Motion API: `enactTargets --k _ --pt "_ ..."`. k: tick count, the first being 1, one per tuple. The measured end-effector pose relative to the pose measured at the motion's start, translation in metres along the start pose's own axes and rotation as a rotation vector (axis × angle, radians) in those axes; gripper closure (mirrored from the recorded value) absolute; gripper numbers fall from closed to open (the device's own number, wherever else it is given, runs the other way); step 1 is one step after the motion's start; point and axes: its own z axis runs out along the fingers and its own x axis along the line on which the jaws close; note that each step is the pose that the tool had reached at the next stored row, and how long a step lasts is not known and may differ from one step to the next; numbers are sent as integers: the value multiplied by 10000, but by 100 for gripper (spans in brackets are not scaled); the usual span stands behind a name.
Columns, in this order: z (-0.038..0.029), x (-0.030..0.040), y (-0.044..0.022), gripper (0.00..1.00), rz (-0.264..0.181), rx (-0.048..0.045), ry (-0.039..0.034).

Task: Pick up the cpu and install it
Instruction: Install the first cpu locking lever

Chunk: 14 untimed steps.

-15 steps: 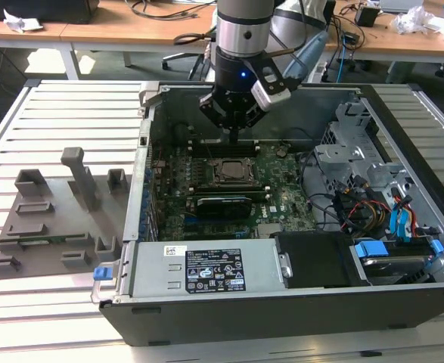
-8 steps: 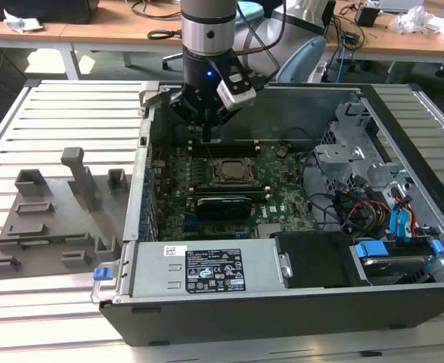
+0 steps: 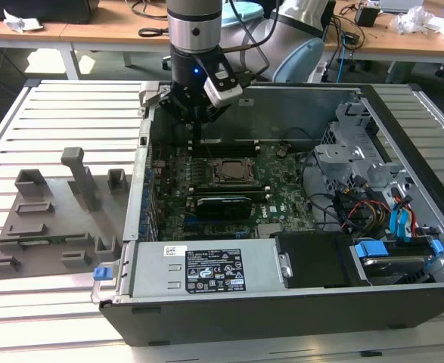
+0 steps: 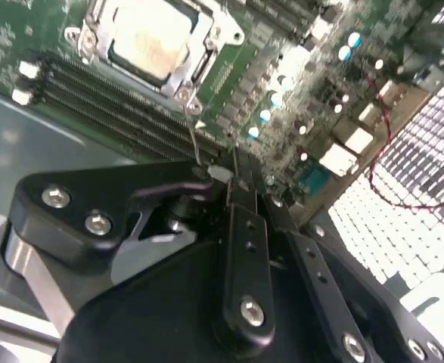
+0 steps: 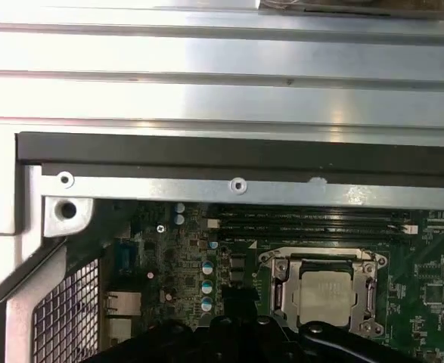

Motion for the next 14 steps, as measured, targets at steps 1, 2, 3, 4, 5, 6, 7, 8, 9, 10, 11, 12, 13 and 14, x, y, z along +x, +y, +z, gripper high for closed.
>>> enactTargets --k 1,2,3,4,5,6,7,8,9,10,11,12,13,14 --pt "26 -1 28 89 -42 0 0" --pt "35 -1 42 89 -65 -1 -1" --pt "45 -1 64 89 -108 0 0" --pt "50 -1 79 89 -145 -1 0" --pt "55 -1 94 89 -186 -1 -1" --pt "60 -2 108 89 -246 -2 -2" --pt "60 -1 112 89 -288 -2 -3" --pt "60 -1 112 89 -331 -3 -3" --pt "65 -1 113 89 -363 -6 -7" --pt "78 -1 113 89 -399 -3 -6" --pt "105 0 113 89 -448 4 -5" --pt "122 0 114 89 -480 5 -7" --pt "139 -3 114 89 -526 8 -7" --pt "144 -37 113 89 -549 9 -6"
